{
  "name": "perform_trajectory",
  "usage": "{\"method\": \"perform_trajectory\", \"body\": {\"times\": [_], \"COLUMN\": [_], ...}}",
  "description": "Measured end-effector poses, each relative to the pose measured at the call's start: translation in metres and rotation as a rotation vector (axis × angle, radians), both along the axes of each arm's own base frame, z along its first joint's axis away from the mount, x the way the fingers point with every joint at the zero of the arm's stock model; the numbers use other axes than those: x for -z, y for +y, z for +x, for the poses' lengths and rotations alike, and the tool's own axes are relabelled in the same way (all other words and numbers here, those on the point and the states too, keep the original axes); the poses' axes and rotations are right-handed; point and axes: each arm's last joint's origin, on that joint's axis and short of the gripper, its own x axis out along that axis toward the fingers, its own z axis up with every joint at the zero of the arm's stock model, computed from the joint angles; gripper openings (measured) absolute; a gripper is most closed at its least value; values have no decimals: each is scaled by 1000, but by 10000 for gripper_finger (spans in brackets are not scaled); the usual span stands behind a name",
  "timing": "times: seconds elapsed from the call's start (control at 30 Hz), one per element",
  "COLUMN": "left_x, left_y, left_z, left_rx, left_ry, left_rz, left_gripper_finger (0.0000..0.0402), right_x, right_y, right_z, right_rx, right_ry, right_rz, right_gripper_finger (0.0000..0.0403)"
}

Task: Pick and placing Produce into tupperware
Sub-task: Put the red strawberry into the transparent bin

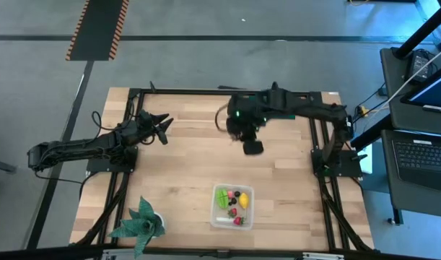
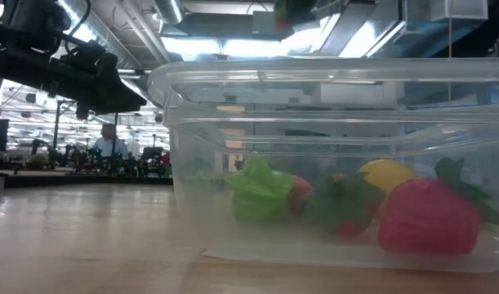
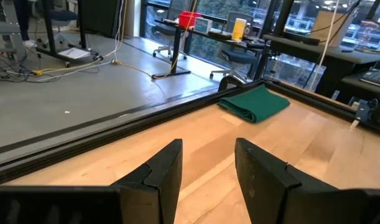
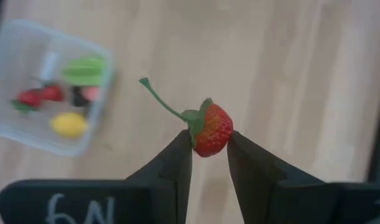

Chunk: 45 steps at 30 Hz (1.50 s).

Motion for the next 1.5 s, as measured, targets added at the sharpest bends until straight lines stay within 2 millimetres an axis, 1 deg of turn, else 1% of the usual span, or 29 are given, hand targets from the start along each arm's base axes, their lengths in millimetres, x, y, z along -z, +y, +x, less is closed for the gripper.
{"method": "perform_trajectory", "body": {"times": [0.13, 0.27, 0.37, 0.5, 0.7, 0.8, 0.9, 1.0, 1.1, 1.33, 1.5], "left_x": [0, 0, 0, 0, 0, 0, 0, 0, 0, 0, 0], "left_y": [0, 0, 0, 0, 0, 0, 0, 0, 0, 0, 0], "left_z": [0, 0, 0, 0, 0, 0, 0, 0, 0, 0, 0], "left_rx": [5, 5, 5, 6, 6, 6, 6, 6, 5, 6, 5], "left_ry": [0, 0, 0, 0, 0, 0, 0, -1, 0, 0, 0], "left_rz": [-1, -1, -1, -1, -1, -1, -1, -1, -1, -1, -1], "left_gripper_finger": [140, 140, 140, 140, 140, 140, 140, 140, 140, 140, 140], "right_x": [-1, 10, 21, 39, 71, 94, 117, 138, 154, 179, 184], "right_y": [42, 82, 104, 124, 139, 146, 154, 161, 164, 164, 163], "right_z": [0, -2, -1, 2, 4, 4, 5, 2, -3, -13, -15], "right_rx": [-89, -203, -254, -244, -196, -168, -143, -91, -27, 57, 109], "right_ry": [2, 31, 25, 24, 53, 69, 44, 50, 81, 132, 152], "right_rz": [13, 10, 13, 39, 73, 86, 116, 151, 175, 177, 192], "right_gripper_finger": [101, 101, 101, 101, 101, 101, 101, 101, 101, 101, 101]}}
